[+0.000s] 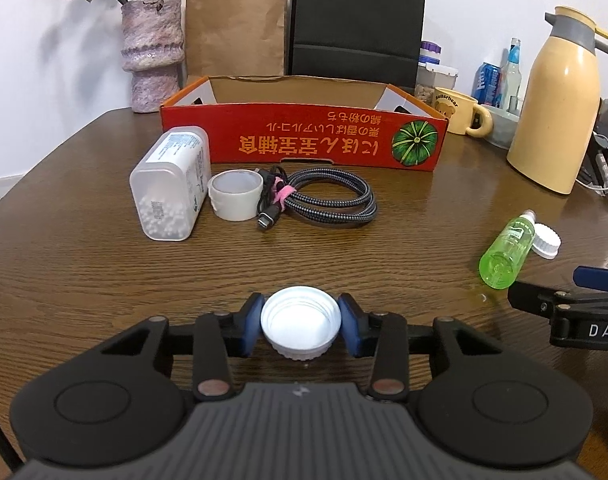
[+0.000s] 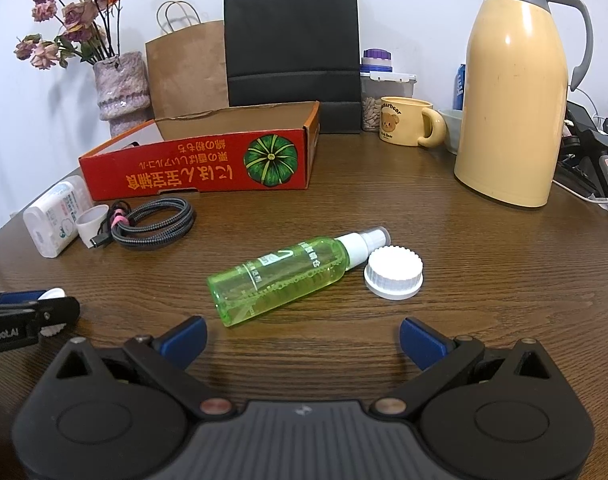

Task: Organize rigid objects
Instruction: 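Grasp the white ridged cap with the right gripper while left holds the lid, then carry the white lid and ridged cap over the cardboard box, then open the left gripper to drop the lid while right releases the cap, then move both grippers back from the box toward the table items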

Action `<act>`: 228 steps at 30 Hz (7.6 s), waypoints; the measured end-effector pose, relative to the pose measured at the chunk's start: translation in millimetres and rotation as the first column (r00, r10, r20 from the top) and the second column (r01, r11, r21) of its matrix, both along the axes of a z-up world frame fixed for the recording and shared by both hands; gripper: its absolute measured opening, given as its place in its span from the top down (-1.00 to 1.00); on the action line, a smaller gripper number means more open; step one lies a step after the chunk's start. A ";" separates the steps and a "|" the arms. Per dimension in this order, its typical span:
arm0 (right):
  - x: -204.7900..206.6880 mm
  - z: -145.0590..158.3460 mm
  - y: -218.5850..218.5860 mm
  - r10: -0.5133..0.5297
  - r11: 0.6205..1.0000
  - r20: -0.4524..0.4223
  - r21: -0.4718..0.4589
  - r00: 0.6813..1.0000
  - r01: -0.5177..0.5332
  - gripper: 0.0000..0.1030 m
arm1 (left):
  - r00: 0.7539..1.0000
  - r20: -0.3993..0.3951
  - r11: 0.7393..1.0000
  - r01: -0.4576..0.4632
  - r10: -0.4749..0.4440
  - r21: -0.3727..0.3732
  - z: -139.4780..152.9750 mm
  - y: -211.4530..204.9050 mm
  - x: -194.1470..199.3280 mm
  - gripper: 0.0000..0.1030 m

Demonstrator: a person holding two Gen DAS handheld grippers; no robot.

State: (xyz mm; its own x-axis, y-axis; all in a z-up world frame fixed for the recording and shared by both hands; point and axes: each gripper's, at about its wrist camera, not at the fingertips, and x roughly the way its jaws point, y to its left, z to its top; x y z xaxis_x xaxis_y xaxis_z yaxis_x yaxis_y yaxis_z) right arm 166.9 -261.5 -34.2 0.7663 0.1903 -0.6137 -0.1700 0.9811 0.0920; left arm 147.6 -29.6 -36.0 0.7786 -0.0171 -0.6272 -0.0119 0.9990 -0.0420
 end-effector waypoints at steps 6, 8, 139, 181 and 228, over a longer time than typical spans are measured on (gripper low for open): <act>-2.4 0.1 1.9 0.008 1.000 0.014 -0.009 1.000 -0.007 -1.00 | 1.000 0.020 1.000 -0.007 0.007 -0.006 3.9 2.7 -2.3 0.20; -4.1 1.3 2.0 0.012 1.000 0.026 -0.006 1.000 -0.012 -1.00 | 1.000 0.029 1.000 -0.011 0.011 -0.003 5.9 4.2 -3.8 0.20; 279.7 72.3 128.9 0.143 0.965 0.095 0.208 0.985 -0.161 0.23 | 0.988 0.091 0.990 -0.127 0.122 0.057 73.6 98.4 283.6 0.19; 247.9 89.7 103.6 0.010 0.992 0.154 0.119 0.988 -0.029 -1.00 | 0.986 0.165 1.000 -0.026 0.023 0.014 94.3 88.4 243.6 -1.00; 72.1 65.2 41.8 0.086 0.992 0.140 0.075 0.986 -0.097 -1.00 | 0.988 0.155 0.986 0.027 -0.002 -0.162 90.7 82.5 41.5 -0.69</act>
